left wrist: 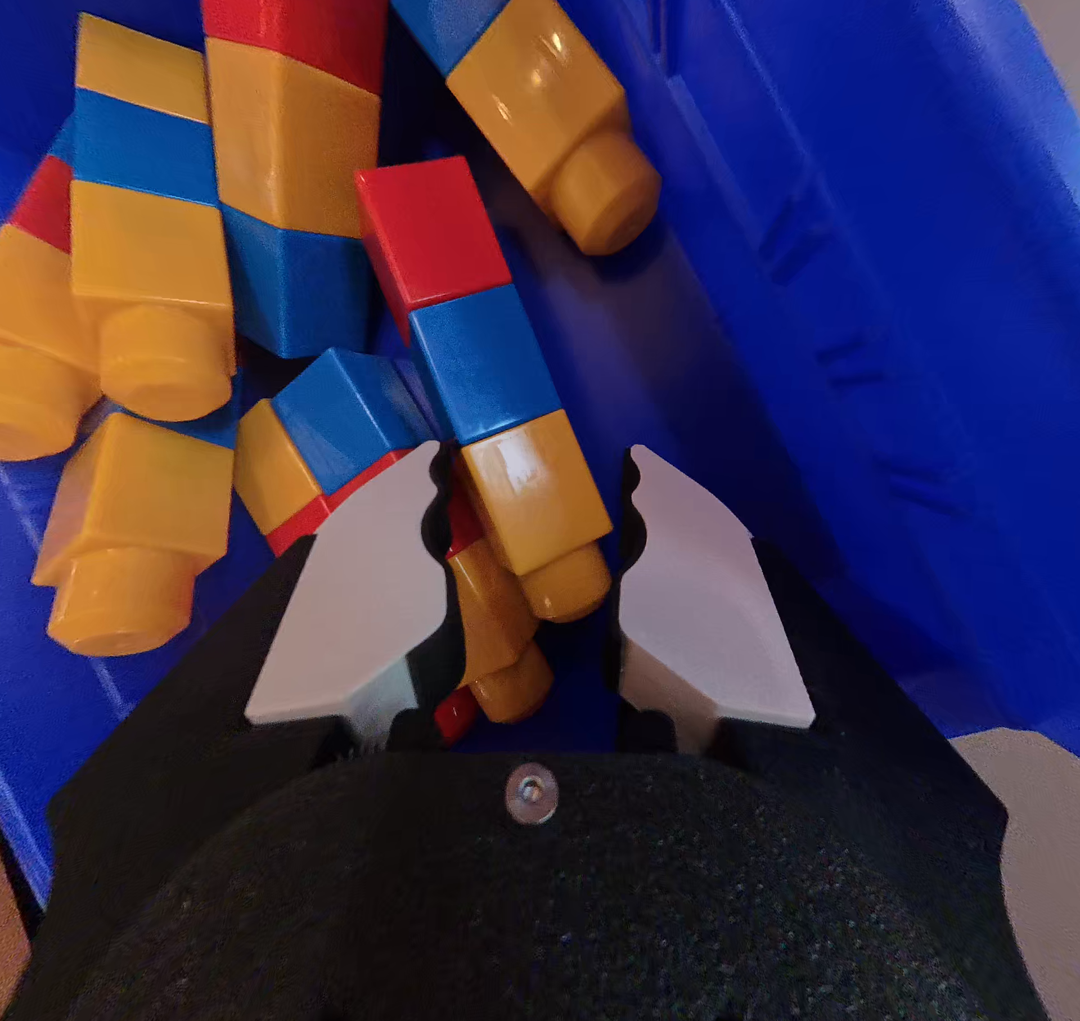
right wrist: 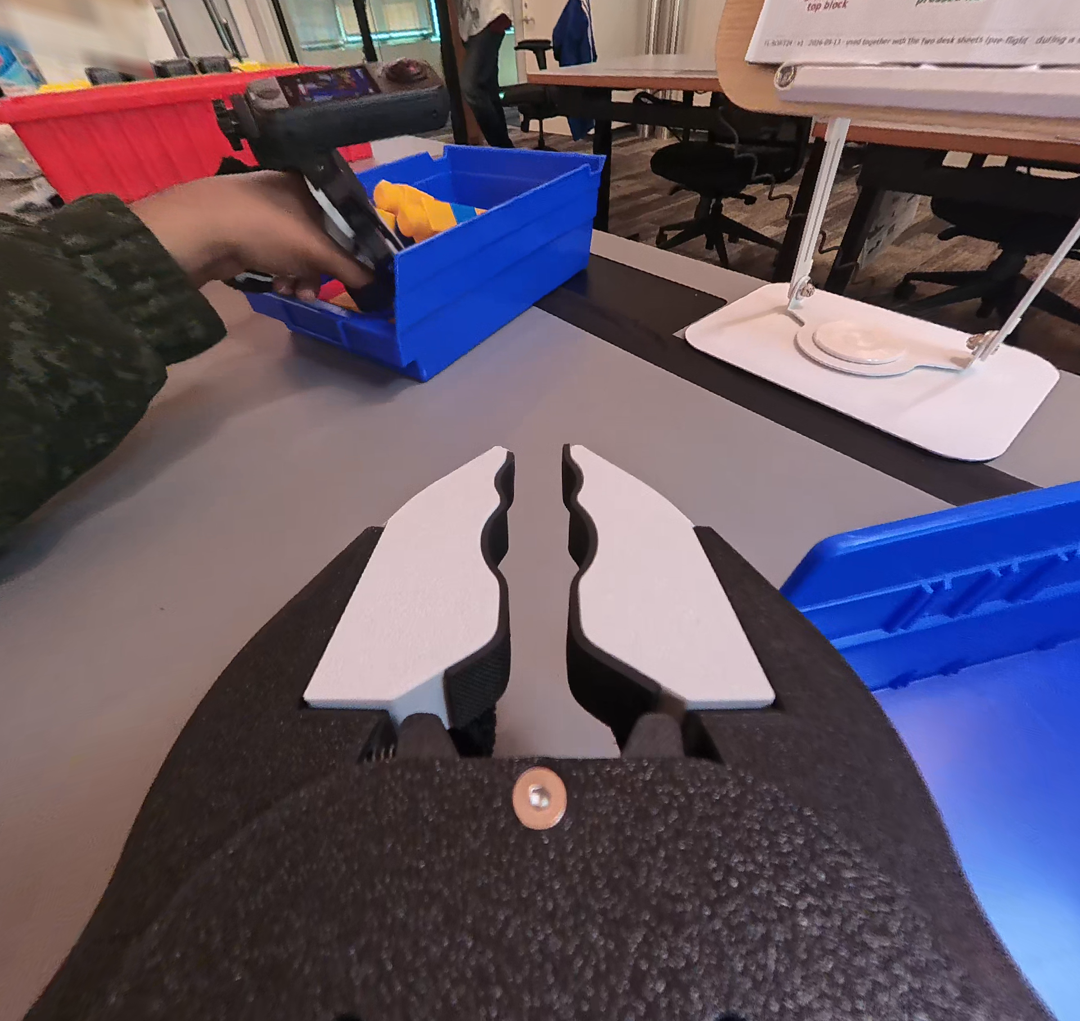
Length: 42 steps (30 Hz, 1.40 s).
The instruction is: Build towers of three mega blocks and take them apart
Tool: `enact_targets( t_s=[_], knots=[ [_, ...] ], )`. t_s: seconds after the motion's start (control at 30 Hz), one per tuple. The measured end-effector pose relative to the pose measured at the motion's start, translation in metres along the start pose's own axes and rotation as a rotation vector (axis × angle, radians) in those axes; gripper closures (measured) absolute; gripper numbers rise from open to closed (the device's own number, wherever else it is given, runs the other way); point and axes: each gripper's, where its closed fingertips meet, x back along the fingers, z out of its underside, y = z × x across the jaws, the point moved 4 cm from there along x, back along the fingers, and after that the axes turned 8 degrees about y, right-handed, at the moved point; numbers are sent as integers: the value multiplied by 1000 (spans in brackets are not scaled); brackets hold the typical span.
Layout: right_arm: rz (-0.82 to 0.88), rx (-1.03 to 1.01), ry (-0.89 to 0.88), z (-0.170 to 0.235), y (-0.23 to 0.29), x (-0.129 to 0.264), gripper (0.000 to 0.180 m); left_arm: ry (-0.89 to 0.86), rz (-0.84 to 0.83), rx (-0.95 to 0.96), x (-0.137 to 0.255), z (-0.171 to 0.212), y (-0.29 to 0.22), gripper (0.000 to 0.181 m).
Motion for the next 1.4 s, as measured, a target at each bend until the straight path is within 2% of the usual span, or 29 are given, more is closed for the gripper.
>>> enact_targets(
  t_s=[0.07,0.2,0.3,0.4,0.5,0.6,0.73,0.8,0.9,1.0,1.07,1.17,1.27,1.33,1.37,1.4],
  knots=[
    [-5,-3,-6,-2,1,0,164,7,-46,-33,-2,0,3,137],
    [1,16,2,-1,4,0,164,-41,-89,-81,-2,-3,2,138],
    [1,15,-7,-3,3,1,164,-144,-58,-46,11,-5,10,142],
    [17,21,-22,-4,1,4,164,-350,-12,11,57,-13,22,144],
    [30,16,-53,-8,-1,7,164,-636,65,24,131,-22,22,144],
    [38,18,-60,-9,0,7,164,-798,32,9,184,-18,23,144],
    [37,45,-93,-17,6,11,161,-1065,211,-185,245,-11,-13,144],
    [39,76,-137,-26,9,17,156,-1166,309,-366,267,-3,-44,144],
    [39,123,-176,-38,14,25,138,-1317,541,-689,286,20,-98,144],
    [58,216,-182,-45,19,31,114,-1209,777,-859,278,34,-135,144],
    [33,278,-187,-49,26,34,102,-1142,866,-920,265,37,-150,144],
    [-37,333,-186,-52,39,37,90,-919,1025,-988,233,45,-168,144],
    [-108,362,-125,-46,51,31,89,-739,1054,-1051,207,53,-184,144],
    [-144,394,-10,-29,55,20,91,-670,1046,-1099,202,57,-197,144],
    [-159,422,60,-18,58,13,96,-645,1007,-1113,199,57,-203,144],
    [-184,449,129,-7,61,9,109,-624,941,-1124,195,54,-208,144]
  ],
)
